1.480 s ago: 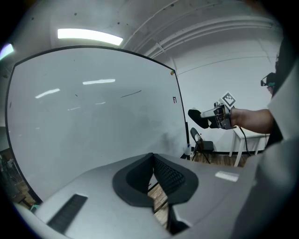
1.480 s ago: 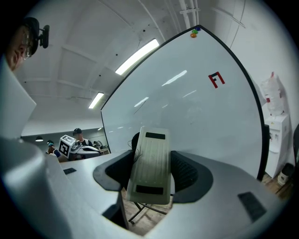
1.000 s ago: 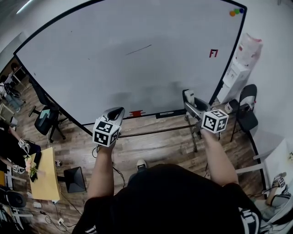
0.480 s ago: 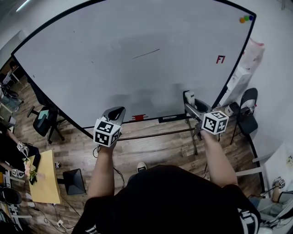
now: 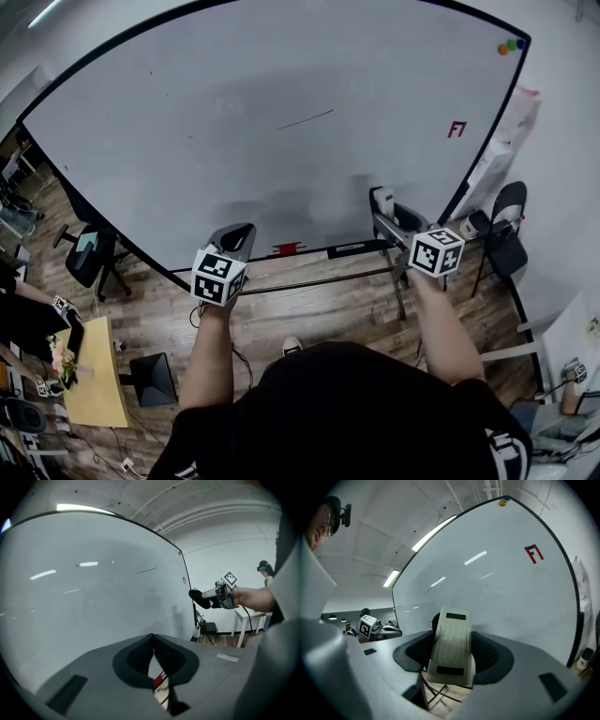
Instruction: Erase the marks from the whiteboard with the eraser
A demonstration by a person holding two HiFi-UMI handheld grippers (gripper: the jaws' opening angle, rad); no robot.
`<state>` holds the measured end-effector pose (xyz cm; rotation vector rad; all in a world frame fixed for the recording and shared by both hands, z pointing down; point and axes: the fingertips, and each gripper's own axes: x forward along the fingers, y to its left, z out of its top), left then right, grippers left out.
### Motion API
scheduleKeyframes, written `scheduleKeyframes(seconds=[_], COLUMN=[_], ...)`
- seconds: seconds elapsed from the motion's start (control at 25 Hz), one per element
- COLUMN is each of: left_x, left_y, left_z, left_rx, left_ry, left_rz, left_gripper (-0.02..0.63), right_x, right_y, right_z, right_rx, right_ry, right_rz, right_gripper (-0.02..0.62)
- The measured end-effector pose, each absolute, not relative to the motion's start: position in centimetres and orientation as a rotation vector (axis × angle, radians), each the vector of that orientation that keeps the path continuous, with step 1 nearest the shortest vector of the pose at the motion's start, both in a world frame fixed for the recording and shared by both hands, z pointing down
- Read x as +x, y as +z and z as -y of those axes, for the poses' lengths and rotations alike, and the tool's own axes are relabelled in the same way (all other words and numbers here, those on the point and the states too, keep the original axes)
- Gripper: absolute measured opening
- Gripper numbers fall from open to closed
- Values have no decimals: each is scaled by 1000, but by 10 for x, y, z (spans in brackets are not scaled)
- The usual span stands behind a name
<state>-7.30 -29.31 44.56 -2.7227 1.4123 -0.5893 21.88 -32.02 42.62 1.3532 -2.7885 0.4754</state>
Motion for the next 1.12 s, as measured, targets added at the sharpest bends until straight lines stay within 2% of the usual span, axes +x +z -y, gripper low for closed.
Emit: scheduleKeyframes(seconds=[1.12], left_x=[-104], left_y=[442], left_z=[342], left_rx=[-2748], left_ry=[-571], left_rz=[-1357], left_gripper=[11], right_x=[190], right_y=[426], right_z=[347], right_rx=[1402], right_ry=[473], right_rz=[2752], right_gripper=[250])
